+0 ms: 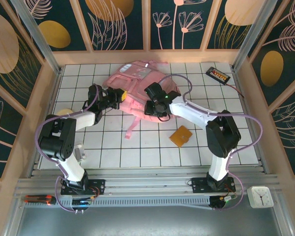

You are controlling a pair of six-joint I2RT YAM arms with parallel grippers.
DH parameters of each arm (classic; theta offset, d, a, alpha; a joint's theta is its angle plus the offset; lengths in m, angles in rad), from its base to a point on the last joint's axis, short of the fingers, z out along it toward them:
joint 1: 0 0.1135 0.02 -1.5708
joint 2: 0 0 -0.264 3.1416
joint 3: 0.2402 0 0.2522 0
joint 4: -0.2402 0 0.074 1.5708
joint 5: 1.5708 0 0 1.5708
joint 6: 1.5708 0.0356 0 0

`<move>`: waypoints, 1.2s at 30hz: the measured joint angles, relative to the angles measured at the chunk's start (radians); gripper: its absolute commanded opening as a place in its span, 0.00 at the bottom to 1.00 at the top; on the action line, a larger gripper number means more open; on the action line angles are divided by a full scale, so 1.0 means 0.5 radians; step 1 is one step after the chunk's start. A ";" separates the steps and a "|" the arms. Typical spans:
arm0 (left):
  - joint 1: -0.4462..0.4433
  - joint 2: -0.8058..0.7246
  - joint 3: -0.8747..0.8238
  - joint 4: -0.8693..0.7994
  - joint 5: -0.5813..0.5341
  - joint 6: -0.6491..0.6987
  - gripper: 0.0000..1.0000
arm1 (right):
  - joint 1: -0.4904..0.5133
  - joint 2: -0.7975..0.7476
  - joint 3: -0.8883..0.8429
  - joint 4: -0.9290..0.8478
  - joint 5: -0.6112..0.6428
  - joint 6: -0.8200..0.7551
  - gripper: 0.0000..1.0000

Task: Pack books, pencil case, and school supplies into a backpack

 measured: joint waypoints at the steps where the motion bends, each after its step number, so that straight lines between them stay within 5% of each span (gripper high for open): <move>1: 0.000 0.000 0.000 0.000 0.000 0.000 0.00 | 0.000 0.013 0.016 -0.005 0.002 -0.002 0.38; 23: 0.000 -0.004 -0.004 -0.004 -0.030 0.000 0.00 | 0.059 0.214 0.310 -0.272 0.043 0.114 0.40; 36: 0.002 -0.015 -0.004 -0.003 -0.053 0.001 0.00 | 0.094 0.237 0.379 -0.327 0.049 0.210 0.25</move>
